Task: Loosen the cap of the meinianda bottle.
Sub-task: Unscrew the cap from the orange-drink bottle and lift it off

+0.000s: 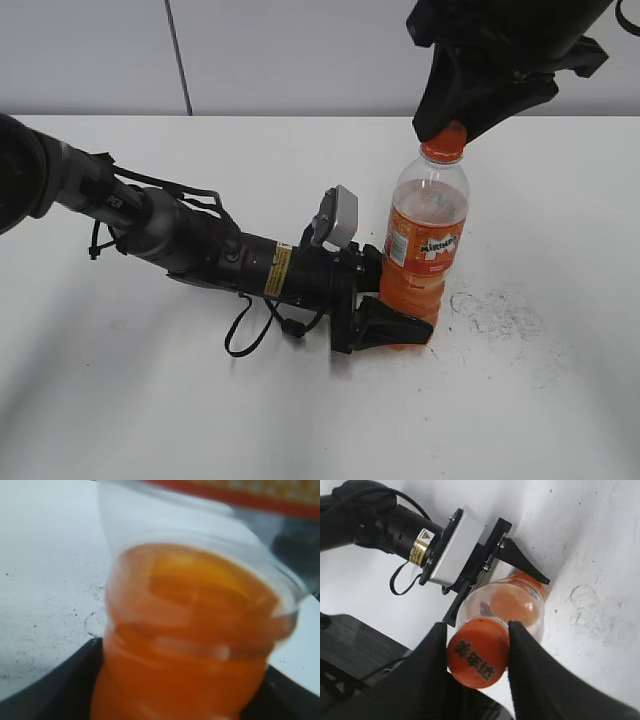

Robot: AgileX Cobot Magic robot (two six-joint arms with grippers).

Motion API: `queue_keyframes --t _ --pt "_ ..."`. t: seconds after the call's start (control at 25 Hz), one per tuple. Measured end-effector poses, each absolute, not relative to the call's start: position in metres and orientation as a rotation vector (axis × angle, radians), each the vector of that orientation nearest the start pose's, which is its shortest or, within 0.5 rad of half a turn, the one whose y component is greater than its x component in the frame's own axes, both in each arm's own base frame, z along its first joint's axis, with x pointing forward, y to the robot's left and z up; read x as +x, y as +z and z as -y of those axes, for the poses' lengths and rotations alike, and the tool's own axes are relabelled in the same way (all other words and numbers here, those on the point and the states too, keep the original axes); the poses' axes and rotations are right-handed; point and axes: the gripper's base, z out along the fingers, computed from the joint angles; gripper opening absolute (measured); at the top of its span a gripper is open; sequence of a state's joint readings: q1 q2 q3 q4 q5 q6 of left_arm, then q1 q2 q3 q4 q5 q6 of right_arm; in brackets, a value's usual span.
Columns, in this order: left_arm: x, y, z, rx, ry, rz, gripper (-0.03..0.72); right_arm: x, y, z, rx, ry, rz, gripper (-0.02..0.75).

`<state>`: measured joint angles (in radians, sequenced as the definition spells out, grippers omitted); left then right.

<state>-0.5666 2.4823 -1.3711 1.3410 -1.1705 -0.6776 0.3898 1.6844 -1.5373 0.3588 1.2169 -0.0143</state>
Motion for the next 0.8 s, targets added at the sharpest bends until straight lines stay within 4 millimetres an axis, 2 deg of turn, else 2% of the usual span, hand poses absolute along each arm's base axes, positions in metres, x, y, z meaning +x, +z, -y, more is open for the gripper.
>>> queue_keyframes --t 0.04,0.16,0.24,0.32,0.4,0.44,0.52,0.6,0.64,0.68,0.8 --pt "0.3197 0.0423 0.3001 1.441 -1.284 -1.395 0.562 0.3111 0.3244 -0.1602 -0.545 0.573 -2.803 0.269" --pt "0.3197 0.0423 0.3001 1.441 -1.285 -1.395 0.562 0.3109 0.3246 -0.1606 -0.938 0.517 -2.648 0.269" --pt "0.3197 0.0423 0.3001 1.441 -1.284 -1.396 0.562 0.3105 0.3253 -0.161 -1.309 0.449 -2.437 0.267" --pt "0.3197 0.0423 0.3001 1.441 -1.284 -1.396 0.562 0.3103 0.3255 -0.1615 -1.52 0.407 -2.282 0.265" --pt "0.3197 0.0423 0.3001 1.442 -1.283 -1.395 0.562 0.3101 0.3256 -0.1617 -1.609 0.389 -2.209 0.265" --pt "0.3197 0.0423 0.3001 1.442 -1.283 -1.395 0.562 0.3101 0.3256 -0.1617 -1.619 0.386 -2.2 0.274" --pt "0.3197 0.0424 0.3001 1.441 -1.285 -1.395 0.562 0.3105 0.3251 -0.1607 -1.592 0.378 -2.231 0.354" --pt "0.3195 0.0424 0.3001 1.442 -1.286 -1.394 0.562 0.3105 0.3251 -0.1606 -1.457 0.41 -2.338 0.453" --pt "0.3195 0.0424 0.3001 1.442 -1.286 -1.394 0.562 0.3105 0.3251 -0.1606 -1.323 0.441 -2.431 0.512" --pt "0.3195 0.0424 0.3001 1.442 -1.286 -1.394 0.562 0.3105 0.3251 -0.1606 -1.202 0.467 -2.507 0.538" --pt "0.3195 0.0423 0.3 1.443 -1.286 -1.394 0.562 0.3106 0.3251 -0.1606 -0.713 0.556 -2.743 0.54"
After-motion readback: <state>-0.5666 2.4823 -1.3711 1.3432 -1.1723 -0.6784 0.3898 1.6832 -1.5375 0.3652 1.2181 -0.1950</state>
